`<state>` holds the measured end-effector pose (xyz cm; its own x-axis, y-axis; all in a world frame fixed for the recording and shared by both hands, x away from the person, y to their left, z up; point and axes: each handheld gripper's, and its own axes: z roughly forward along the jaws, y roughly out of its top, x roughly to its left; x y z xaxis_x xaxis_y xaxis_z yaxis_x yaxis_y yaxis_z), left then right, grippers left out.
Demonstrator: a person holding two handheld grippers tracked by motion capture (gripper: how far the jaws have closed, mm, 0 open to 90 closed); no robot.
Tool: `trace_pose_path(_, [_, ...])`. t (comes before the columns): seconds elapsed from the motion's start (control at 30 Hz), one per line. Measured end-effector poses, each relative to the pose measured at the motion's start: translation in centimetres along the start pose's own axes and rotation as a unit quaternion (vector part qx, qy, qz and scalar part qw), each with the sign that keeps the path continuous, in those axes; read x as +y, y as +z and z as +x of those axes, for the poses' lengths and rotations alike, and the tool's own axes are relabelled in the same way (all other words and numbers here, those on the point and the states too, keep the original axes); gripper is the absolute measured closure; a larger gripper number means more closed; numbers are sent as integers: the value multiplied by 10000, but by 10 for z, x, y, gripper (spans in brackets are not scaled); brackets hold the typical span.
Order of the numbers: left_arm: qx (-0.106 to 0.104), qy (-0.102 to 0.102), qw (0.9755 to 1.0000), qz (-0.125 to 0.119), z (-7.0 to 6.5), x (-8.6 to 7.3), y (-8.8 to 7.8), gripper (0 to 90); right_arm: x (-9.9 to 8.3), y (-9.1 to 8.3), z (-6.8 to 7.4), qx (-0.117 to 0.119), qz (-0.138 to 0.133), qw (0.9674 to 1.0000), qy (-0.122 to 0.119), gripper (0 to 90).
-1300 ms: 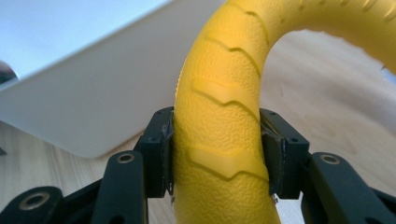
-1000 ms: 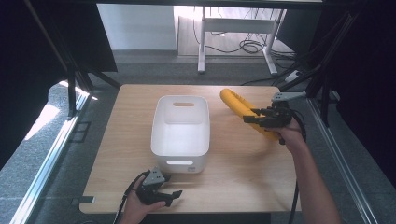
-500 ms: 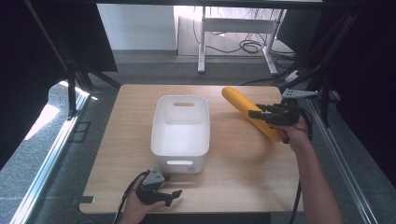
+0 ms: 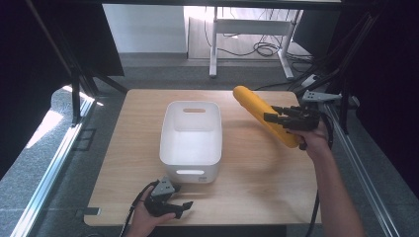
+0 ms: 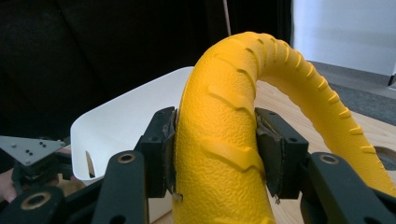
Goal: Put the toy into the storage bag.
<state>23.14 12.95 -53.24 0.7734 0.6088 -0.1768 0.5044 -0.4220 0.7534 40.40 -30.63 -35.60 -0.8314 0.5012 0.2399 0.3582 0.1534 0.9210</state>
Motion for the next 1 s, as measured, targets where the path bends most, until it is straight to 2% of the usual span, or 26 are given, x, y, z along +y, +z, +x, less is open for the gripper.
trace_pose_path(0.23, [-6, -13, 10000, -17, 0, 0, 0, 257, 2, 2, 3, 56, -106, 9999, 26, 514])
trace_pose_path(0.67, [-15, -11, 10000, -6, 0, 0, 2, 257, 6, -1, 14, 194, -506, 9985, 21, 513])
trace_pose_path(1.0, [-24, -11, 10000, 17, -1, 0, 2, 257, 9, 2, 21, 269, -601, 9978, 6, 513])
